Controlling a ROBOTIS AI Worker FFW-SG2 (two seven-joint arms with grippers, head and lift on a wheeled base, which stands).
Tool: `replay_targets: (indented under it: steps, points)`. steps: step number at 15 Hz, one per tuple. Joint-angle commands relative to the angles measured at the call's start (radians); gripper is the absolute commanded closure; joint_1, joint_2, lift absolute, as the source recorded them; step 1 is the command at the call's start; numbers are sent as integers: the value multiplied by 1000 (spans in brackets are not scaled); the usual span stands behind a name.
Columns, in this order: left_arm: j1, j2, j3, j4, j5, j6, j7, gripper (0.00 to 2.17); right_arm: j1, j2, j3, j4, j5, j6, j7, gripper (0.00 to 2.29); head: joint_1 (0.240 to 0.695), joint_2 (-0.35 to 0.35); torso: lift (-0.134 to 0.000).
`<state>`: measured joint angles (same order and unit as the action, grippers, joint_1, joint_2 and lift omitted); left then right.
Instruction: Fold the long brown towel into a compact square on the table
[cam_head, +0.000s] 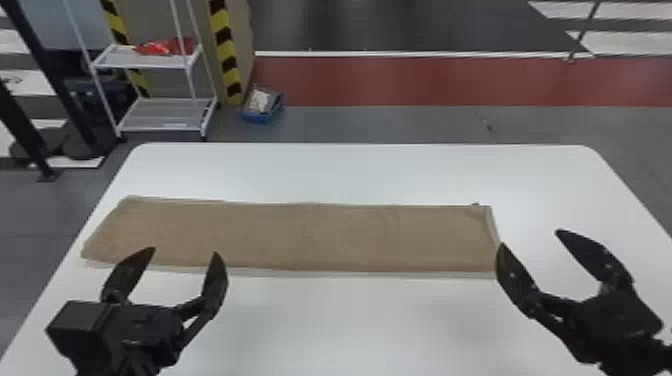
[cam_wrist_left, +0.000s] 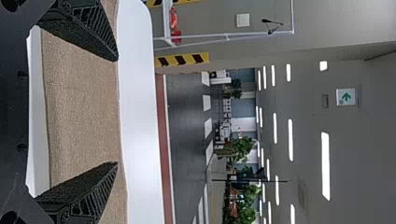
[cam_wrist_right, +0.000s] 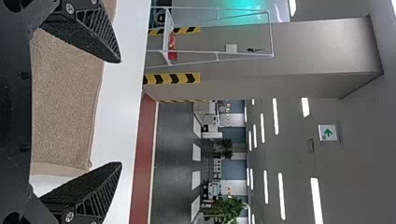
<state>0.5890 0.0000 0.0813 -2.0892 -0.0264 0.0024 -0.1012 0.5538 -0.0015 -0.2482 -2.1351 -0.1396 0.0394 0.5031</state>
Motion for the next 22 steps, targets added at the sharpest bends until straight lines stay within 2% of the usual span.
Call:
replay_targets:
  steps: [1, 13, 15, 17, 22]
  points:
    - [0, -3, 0, 1, 0, 0, 0, 90, 0, 2, 0, 3, 0, 0, 0, 97, 695, -2, -123]
    - [-8, -3, 5, 11, 5, 0, 0, 90, 0, 2, 0, 7, -2, -3, 0, 97, 695, -2, -123]
    - [-11, -3, 25, -5, 48, 77, -8, 87, 0, 2, 0, 7, -2, -3, 0, 97, 695, -1, -123]
    - [-35, -3, 60, -18, 57, 135, -11, 87, 0, 2, 0, 9, -2, -3, 0, 97, 695, 11, -123]
    - [-212, -3, 195, -28, 83, 436, -95, 144, 3, 2, -2, 12, 0, -3, 2, 97, 695, 67, -123]
